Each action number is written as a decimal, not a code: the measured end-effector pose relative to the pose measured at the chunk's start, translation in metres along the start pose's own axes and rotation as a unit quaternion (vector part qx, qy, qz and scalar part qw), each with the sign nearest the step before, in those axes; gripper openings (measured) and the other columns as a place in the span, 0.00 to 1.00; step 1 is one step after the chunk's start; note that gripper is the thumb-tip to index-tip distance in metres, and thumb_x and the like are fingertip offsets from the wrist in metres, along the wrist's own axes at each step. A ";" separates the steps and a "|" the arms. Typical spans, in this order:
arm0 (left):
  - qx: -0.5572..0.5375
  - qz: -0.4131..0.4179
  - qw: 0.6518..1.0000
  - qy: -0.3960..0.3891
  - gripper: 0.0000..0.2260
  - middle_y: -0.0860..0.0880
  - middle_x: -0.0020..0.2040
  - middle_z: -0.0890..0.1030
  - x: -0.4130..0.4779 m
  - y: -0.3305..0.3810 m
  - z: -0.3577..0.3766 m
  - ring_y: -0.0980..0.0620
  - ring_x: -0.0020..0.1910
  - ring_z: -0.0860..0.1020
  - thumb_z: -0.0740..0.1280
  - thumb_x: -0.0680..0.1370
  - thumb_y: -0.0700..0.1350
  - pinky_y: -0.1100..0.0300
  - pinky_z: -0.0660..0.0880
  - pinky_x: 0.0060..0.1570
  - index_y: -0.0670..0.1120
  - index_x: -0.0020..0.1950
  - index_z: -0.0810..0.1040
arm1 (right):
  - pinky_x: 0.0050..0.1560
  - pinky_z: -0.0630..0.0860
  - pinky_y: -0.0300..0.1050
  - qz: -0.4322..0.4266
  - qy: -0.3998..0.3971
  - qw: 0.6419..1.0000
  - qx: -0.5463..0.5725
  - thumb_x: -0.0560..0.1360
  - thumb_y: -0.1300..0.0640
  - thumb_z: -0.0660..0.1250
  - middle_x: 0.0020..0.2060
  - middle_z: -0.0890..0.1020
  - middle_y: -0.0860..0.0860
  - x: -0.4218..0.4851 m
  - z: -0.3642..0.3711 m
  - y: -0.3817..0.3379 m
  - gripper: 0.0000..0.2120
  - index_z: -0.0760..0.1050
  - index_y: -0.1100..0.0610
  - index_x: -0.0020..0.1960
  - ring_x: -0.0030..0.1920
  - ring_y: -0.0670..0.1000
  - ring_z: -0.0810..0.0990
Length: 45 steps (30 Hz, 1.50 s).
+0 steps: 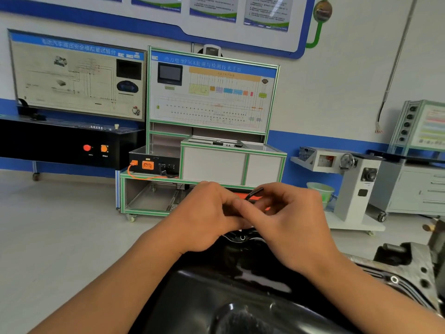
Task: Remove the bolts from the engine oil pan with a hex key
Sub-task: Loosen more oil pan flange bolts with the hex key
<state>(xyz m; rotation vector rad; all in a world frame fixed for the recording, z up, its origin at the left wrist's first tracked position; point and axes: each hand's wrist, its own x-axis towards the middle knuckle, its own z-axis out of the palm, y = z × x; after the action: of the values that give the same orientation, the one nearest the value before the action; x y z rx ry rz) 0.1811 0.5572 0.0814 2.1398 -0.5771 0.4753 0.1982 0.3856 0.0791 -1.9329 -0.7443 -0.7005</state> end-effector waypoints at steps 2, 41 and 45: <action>-0.005 -0.001 1.000 0.001 0.14 0.53 0.37 0.86 0.001 0.001 0.000 0.50 0.40 0.84 0.77 0.71 0.41 0.52 0.80 0.46 0.63 0.37 0.84 | 0.36 0.79 0.45 -0.015 0.009 0.998 -0.058 0.70 0.45 0.75 0.31 0.83 0.43 -0.001 0.001 -0.004 0.09 0.83 0.50 0.40 0.32 0.45 0.81; -0.096 -0.054 0.992 -0.066 0.15 0.50 0.40 0.86 0.004 -0.010 0.002 0.57 0.42 0.82 0.71 0.77 0.36 0.61 0.80 0.46 0.57 0.43 0.85 | 0.56 0.81 0.58 0.148 -0.134 0.955 0.219 0.72 0.65 0.75 0.43 0.86 0.63 0.016 0.007 0.019 0.06 0.85 0.62 0.48 0.48 0.62 0.85; -0.087 -0.068 0.993 -0.039 0.15 0.50 0.36 0.85 0.008 -0.009 0.003 0.58 0.37 0.80 0.73 0.76 0.37 0.60 0.79 0.40 0.58 0.38 0.85 | 0.44 0.78 0.48 0.114 -0.127 0.965 0.199 0.72 0.63 0.76 0.33 0.82 0.60 0.017 0.008 0.021 0.03 0.85 0.59 0.46 0.36 0.52 0.77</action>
<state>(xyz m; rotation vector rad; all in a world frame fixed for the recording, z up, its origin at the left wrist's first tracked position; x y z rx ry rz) 0.1930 0.5578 0.0774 2.0216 -0.4944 0.2576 0.2261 0.3882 0.0768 -1.7128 -0.7370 -0.1462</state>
